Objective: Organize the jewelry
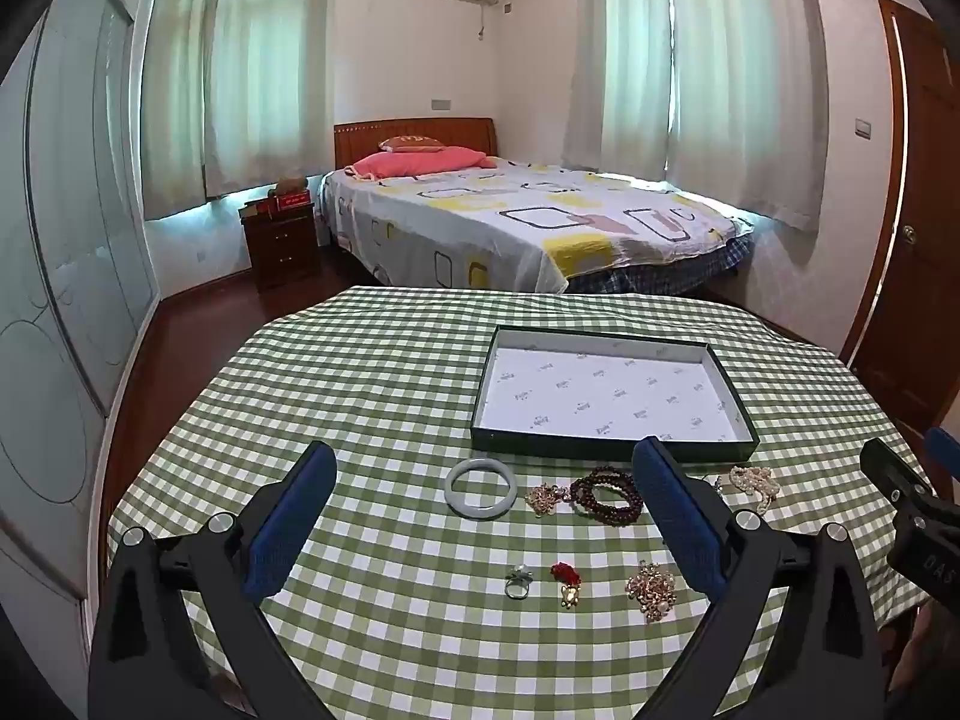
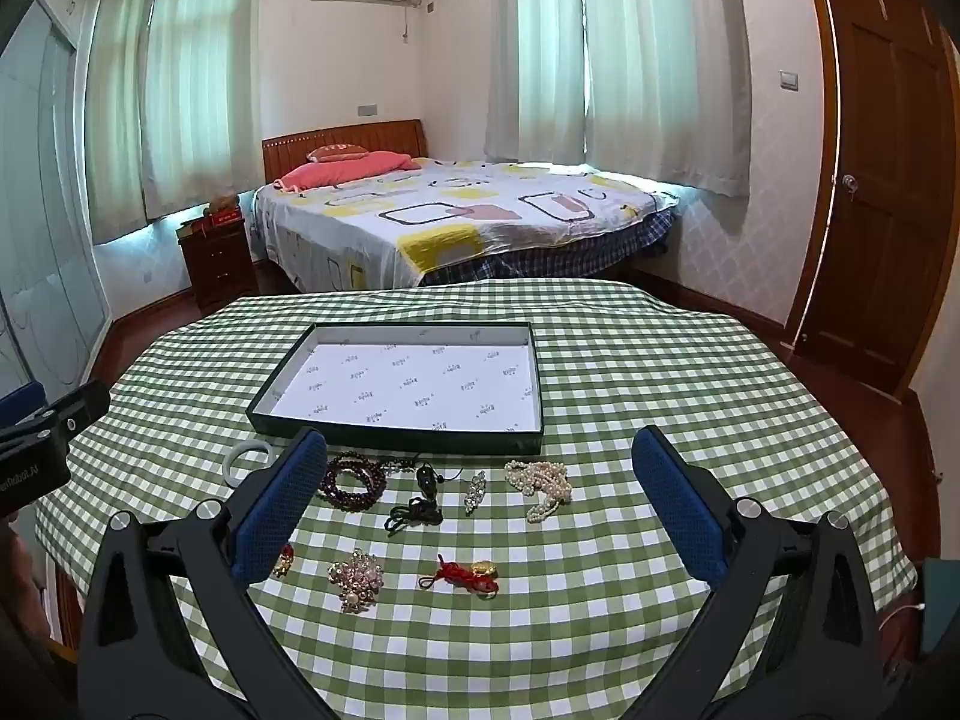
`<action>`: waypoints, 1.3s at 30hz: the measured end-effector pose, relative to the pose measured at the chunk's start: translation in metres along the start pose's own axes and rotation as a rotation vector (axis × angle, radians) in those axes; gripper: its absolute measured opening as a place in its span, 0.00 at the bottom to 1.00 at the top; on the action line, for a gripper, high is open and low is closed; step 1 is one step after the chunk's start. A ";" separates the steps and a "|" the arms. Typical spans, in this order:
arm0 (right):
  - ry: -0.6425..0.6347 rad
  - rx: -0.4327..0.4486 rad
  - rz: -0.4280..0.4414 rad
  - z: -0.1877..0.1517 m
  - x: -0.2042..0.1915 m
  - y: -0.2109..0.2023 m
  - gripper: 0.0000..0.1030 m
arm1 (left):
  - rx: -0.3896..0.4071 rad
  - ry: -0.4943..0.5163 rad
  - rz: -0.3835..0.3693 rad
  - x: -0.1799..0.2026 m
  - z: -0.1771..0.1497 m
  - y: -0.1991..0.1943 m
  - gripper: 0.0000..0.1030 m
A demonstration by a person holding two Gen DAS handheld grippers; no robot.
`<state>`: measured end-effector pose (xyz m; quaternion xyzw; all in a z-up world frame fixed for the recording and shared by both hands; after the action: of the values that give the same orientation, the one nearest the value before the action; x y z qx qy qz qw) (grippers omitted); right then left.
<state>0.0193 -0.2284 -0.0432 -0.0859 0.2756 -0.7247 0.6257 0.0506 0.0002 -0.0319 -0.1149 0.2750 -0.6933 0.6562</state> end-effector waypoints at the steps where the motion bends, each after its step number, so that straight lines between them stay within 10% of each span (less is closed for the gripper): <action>1: 0.001 0.000 0.001 0.000 0.000 -0.001 0.96 | -0.001 -0.003 0.002 0.000 0.000 0.000 0.93; 39: 0.010 0.017 0.008 0.008 0.000 -0.014 0.96 | 0.018 -0.020 0.008 -0.007 0.006 -0.014 0.93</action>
<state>0.0111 -0.2303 -0.0293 -0.0759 0.2731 -0.7250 0.6277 0.0428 0.0057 -0.0184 -0.1147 0.2628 -0.6918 0.6627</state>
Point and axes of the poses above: each gripper's, at about its wrist camera, not at the fingertips, and y roughly the way its jaws point, x to its right, z to its top, the point moved 6 cm from there along y, roughly the way its jaws point, and after that the axes turned 13 degrees about y, right-handed, at the moved point
